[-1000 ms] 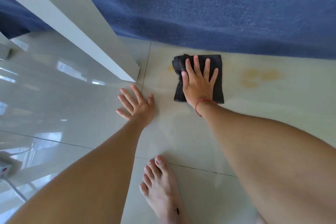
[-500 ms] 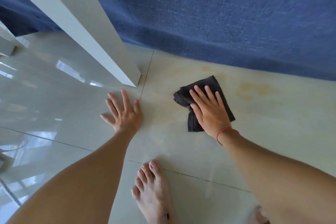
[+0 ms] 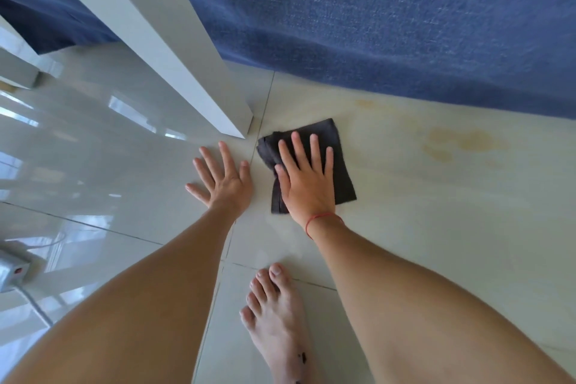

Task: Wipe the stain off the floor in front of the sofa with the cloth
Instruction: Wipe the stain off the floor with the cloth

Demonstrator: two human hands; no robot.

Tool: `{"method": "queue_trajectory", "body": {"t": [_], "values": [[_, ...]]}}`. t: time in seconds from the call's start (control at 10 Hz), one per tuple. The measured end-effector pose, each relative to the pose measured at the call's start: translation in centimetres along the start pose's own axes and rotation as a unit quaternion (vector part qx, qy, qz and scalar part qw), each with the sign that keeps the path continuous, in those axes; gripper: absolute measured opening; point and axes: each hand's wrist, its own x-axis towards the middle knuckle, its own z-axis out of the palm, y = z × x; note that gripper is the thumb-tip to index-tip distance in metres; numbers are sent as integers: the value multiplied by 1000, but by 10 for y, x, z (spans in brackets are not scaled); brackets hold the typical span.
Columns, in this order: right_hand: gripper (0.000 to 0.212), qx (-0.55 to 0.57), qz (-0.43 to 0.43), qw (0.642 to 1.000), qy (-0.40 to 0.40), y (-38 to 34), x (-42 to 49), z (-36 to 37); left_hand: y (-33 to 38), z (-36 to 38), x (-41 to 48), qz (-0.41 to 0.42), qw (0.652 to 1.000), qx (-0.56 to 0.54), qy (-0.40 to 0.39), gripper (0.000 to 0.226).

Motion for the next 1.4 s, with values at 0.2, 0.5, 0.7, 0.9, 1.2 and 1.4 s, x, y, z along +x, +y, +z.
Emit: {"method": "queue_trajectory", "body": {"t": [0.2, 0.5, 0.7, 0.9, 1.2, 1.4], "values": [[49, -44, -111, 992, -36, 89, -43, -25, 0, -3, -3, -1, 1000, -6, -11, 61], [52, -10, 158, 987, 24, 75, 17, -30, 4, -1, -1, -1, 1000, -4, -3, 61], [51, 9, 95, 995, 12, 28, 34, -16, 0, 2, 2, -4, 1000, -2, 7, 61], [48, -25, -79, 996, -28, 18, -15, -4, 0, -2, -1, 4, 999, -26, 24, 59], [53, -30, 4, 999, -14, 119, -32, -40, 28, 12, -36, 116, 970, -32, 212, 32], [51, -4, 150, 989, 11, 105, 25, -45, 25, 27, -16, -80, 991, -66, 87, 62]]}}
